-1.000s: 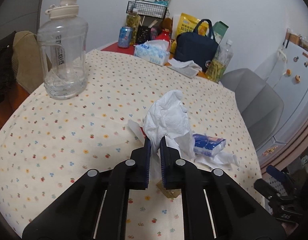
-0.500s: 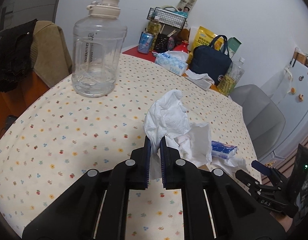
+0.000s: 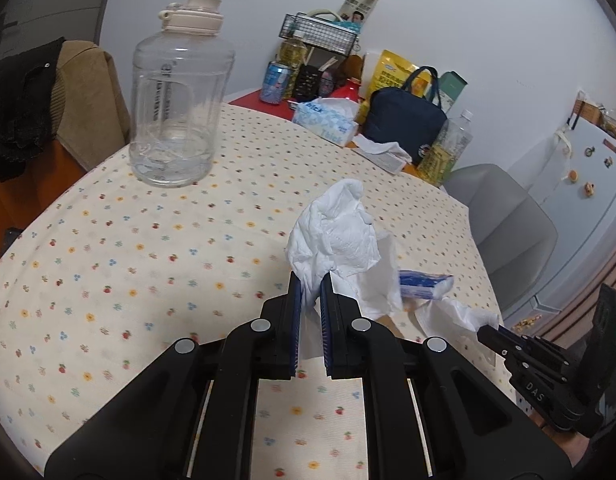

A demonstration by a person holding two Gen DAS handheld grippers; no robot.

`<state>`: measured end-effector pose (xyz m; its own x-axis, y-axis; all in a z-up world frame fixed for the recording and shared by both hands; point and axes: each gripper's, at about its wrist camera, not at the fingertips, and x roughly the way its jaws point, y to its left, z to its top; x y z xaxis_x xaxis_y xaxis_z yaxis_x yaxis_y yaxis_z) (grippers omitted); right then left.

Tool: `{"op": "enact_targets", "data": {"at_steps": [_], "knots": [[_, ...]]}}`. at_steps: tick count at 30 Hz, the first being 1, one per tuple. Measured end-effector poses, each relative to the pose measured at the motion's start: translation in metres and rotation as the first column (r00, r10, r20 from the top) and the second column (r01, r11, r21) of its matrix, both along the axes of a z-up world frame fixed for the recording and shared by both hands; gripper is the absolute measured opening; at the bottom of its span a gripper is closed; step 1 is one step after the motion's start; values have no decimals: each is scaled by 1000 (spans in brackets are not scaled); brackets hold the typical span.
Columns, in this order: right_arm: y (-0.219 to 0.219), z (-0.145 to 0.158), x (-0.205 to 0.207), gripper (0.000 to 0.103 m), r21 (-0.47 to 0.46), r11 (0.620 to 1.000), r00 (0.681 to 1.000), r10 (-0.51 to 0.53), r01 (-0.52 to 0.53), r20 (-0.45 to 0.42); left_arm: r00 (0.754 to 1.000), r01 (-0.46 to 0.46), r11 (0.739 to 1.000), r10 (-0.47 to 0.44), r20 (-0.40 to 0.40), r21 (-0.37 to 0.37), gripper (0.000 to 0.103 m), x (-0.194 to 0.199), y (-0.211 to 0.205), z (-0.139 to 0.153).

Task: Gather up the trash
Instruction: 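Grasp the crumpled white tissue with the left gripper while the right gripper grasps another tissue, then carry both tissues to the beige bin and open both grippers over it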

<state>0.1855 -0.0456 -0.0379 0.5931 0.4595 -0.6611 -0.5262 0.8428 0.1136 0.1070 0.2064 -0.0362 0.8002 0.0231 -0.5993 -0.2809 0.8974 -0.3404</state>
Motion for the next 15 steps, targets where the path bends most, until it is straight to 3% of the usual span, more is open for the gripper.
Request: {"op": "enact_targets", "data": {"at_steps": [15], "knots": [[-80, 22, -32, 9, 64, 990, 992, -124, 122, 22, 991, 132, 991, -133, 21, 34, 10, 9, -69, 17]]}}
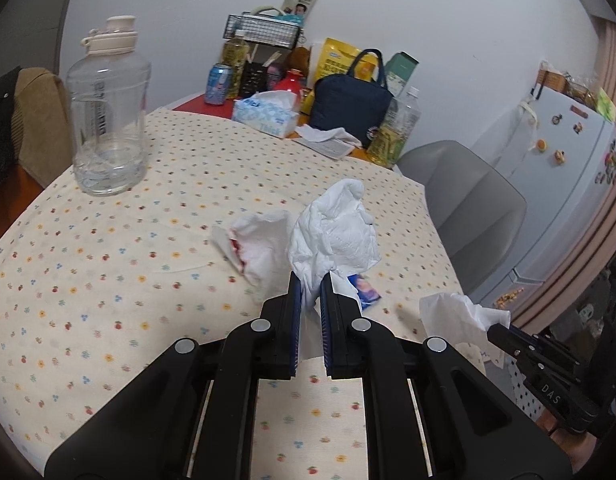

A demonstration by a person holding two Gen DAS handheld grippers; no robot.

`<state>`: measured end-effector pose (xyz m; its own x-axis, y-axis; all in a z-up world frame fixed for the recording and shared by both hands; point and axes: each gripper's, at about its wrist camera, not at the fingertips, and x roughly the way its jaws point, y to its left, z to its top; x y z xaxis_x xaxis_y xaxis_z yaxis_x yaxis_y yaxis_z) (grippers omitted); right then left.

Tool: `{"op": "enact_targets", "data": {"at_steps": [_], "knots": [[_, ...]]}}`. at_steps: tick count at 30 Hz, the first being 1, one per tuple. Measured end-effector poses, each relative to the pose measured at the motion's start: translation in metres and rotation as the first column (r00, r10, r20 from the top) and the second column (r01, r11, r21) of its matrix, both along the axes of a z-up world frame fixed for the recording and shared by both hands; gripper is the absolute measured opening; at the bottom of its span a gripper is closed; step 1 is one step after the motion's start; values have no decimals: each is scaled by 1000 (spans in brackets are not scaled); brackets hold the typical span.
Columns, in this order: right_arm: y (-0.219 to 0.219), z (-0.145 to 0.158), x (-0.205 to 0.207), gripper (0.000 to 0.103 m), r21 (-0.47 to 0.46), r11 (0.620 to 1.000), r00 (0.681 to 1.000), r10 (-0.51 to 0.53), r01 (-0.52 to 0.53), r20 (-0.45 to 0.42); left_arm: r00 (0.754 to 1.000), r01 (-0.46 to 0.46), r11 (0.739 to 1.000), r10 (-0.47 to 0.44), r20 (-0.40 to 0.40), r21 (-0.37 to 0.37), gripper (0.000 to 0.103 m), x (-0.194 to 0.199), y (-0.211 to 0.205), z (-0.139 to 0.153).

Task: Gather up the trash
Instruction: 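Carry both tissues to the beige bin and open both grippers over it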

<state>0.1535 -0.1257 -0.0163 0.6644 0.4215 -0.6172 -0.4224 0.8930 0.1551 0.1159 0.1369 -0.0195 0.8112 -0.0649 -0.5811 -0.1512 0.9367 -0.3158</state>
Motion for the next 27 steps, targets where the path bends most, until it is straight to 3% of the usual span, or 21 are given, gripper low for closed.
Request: {"op": "enact_targets", "data": {"at_steps": [14, 27], "knots": [[-74, 8, -23, 10, 51, 993, 994, -108, 107, 11, 990, 142, 989, -142, -8, 40, 10, 18, -76, 2], [-161, -2, -42, 10, 72, 964, 966, -258, 258, -6, 954, 301, 951, -300, -25, 78, 10, 35, -158, 1]]}}
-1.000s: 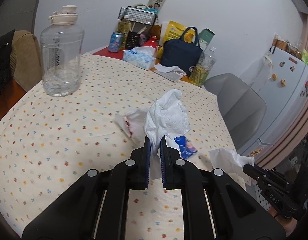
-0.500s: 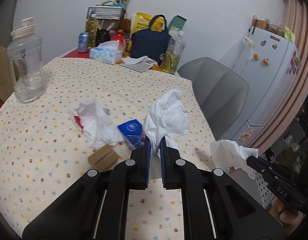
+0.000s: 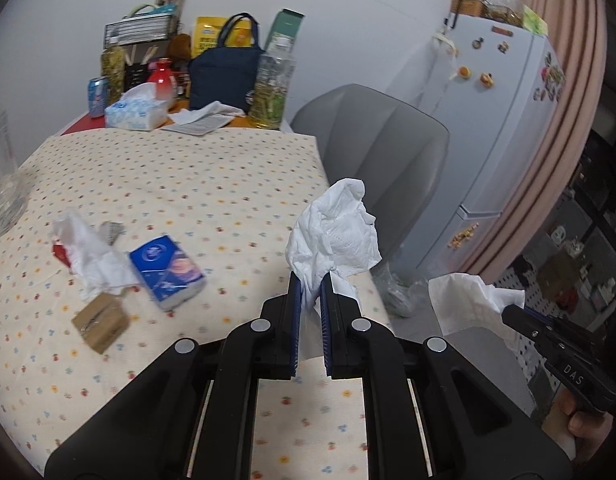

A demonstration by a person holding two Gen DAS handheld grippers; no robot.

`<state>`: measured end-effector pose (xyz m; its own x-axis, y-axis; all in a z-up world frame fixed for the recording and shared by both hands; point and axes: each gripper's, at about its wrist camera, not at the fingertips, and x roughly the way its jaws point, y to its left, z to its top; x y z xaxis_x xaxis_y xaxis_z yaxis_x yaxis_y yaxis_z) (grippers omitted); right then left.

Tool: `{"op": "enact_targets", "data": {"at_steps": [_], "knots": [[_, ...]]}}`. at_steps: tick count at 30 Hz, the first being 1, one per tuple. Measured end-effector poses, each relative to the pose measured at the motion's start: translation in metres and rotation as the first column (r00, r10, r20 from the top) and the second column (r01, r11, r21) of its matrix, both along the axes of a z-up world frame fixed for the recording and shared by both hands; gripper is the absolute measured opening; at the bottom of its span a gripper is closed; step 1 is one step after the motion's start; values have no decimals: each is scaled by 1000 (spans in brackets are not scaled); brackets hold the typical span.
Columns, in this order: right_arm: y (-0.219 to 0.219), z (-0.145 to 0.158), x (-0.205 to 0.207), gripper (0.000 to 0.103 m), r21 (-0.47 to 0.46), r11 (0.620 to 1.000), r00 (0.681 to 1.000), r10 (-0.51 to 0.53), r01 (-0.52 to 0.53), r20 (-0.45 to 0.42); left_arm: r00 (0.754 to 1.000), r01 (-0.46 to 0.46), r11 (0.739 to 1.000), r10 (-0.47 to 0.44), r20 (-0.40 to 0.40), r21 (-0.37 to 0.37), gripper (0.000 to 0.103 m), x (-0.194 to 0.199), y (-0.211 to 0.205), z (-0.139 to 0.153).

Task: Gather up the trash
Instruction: 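Carry both tissues to the beige bin and open both grippers over it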

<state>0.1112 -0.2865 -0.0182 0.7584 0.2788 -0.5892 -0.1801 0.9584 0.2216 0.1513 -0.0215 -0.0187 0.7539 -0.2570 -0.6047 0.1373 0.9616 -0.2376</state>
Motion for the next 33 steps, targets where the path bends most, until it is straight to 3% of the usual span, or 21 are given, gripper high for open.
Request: {"op": "enact_targets", "data": {"at_steps": [17, 23, 28, 30, 32, 33], "knots": [[-103, -61, -3, 10, 41, 982, 978, -177, 182, -108, 974, 208, 975, -199, -112, 79, 10, 25, -128, -38], [-133, -95, 0, 10, 58, 970, 959, -224, 237, -175, 960, 256, 961, -240, -144, 104, 10, 30, -158, -51], [-151, -140, 12, 12, 53, 957, 929, -263, 286, -262, 953, 272, 955, -251, -167, 116, 10, 33, -172, -59], [-158, -160, 16, 17, 61, 950, 912, -274, 307, -306, 951, 276, 954, -253, -180, 119, 10, 34, -174, -64], [-164, -176, 18, 54, 89, 939, 891, -280, 331, -358, 948, 279, 952, -252, -192, 124, 10, 36, -176, -68], [-165, -177, 17, 57, 88, 935, 886, -293, 345, -358, 948, 279, 952, -251, -198, 129, 10, 36, -177, -70]]}}
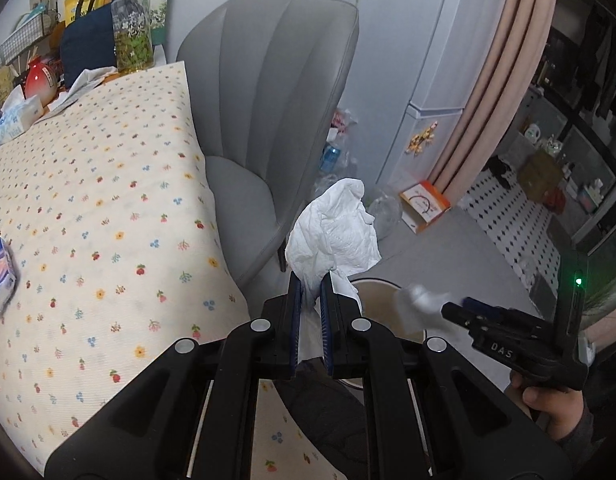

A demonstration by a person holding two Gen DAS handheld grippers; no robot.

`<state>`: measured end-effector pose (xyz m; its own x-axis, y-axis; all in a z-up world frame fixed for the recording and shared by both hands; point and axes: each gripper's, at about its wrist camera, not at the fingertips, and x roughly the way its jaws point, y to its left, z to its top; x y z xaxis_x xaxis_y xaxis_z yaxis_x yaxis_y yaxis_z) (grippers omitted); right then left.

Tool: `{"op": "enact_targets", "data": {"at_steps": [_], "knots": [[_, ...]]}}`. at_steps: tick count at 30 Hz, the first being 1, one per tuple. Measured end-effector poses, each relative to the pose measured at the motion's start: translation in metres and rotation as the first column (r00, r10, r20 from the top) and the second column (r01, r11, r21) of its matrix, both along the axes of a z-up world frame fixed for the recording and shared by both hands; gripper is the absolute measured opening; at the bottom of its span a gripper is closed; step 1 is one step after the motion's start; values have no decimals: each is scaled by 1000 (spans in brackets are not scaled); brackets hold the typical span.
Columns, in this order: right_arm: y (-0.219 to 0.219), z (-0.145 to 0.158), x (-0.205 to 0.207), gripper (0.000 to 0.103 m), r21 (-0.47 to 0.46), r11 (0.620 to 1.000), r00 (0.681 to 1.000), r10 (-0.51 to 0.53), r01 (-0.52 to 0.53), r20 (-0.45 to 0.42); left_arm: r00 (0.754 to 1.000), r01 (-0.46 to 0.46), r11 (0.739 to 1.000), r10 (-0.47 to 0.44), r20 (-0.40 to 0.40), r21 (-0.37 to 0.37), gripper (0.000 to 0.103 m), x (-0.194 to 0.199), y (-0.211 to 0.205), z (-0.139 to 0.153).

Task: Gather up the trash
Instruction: 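Carry both tissues to the beige bin and open both grippers over it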

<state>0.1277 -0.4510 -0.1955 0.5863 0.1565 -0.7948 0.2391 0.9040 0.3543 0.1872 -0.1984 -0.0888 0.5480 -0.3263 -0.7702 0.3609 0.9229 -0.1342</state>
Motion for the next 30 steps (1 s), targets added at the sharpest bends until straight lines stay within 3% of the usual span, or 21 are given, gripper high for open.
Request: {"op": "enact_targets", "data": {"at_steps": [12, 30], "knots": [[-8, 48, -28, 85, -88, 995, 996, -43, 50, 82, 998, 54, 998, -54, -30, 22, 10, 2, -23, -13], [-61, 56, -73, 93, -75, 986, 984, -144, 152, 104, 964, 243, 967, -233, -129, 73, 10, -2, -124, -44]]}}
